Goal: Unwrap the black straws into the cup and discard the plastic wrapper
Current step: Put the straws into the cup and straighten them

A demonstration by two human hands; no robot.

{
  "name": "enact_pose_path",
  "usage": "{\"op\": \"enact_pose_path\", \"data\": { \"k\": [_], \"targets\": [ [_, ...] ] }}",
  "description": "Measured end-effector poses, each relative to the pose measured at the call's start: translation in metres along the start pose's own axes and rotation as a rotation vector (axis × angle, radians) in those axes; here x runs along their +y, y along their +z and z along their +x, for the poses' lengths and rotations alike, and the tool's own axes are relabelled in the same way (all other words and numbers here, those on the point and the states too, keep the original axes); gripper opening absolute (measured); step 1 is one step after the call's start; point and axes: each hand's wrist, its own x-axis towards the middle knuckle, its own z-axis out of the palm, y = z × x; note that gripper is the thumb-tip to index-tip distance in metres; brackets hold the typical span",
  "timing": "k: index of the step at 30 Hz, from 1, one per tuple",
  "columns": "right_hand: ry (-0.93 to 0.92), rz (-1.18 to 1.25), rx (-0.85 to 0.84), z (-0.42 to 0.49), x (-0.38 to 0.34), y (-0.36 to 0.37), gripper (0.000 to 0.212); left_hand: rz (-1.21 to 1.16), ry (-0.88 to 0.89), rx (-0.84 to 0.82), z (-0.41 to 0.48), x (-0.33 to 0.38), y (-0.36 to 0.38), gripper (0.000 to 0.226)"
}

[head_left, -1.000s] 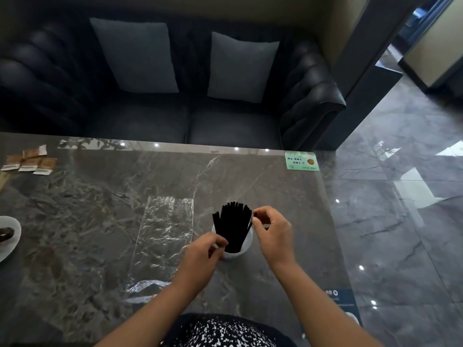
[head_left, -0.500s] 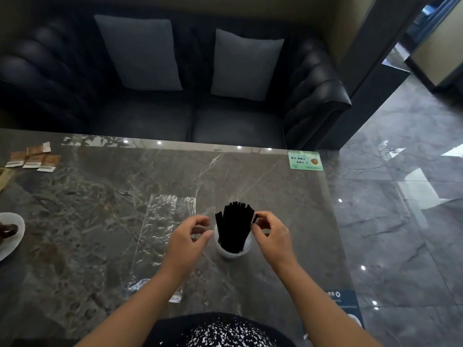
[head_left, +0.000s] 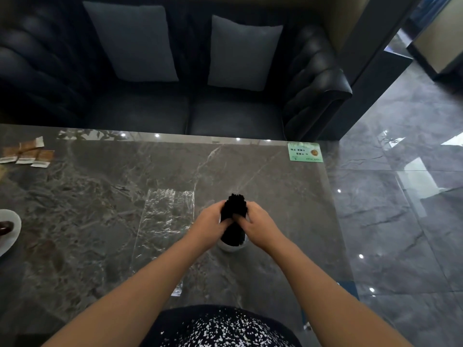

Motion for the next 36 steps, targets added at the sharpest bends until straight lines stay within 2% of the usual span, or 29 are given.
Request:
{"op": "enact_pose_path", "data": {
  "k": [5,11,16,19,21,26,31,36],
  "targets": [
    [-0.033,-0.022,0.05,-0.002,0.004,-0.01,0.015,-0.002,0.019,0.016,0.002,0.001,-0.007,0.027],
    [0.018,0.132,0.038,-0.008,0.008,-0.009,0.025,-0.202,-0.09,-0.055,-0.002,-0.008,-0.006,0.043],
    [0.022,0.071,0.02,-0.004,0.002,-0.004,0.012,-0.18,-0.104,-0.026,0.001,-0.006,0.002,0.024],
    [0.08,0.056,0.087,-0.005,0.005,-0.007,0.013,-0.173,-0.114,-0.047,0.007,-0.003,-0.002,0.028],
    [0.115,0.13,0.135,-0.009,0.008,-0.008,0.009,-0.156,-0.107,-0.078,0.01,-0.002,-0.004,0.028],
    [0.084,0.133,0.043,-0.011,0.009,-0.006,0.017,-0.106,-0.101,-0.095,0.011,-0.001,-0.001,0.036],
    [0.019,0.087,0.102,-0.007,0.007,-0.012,0.021,-0.074,-0.032,-0.104,0.013,0.004,-0.004,0.04],
    [0.093,0.098,0.053,-0.008,0.01,-0.007,0.016,-0.167,-0.105,-0.069,0.01,0.002,-0.001,0.04]
  ]
}}
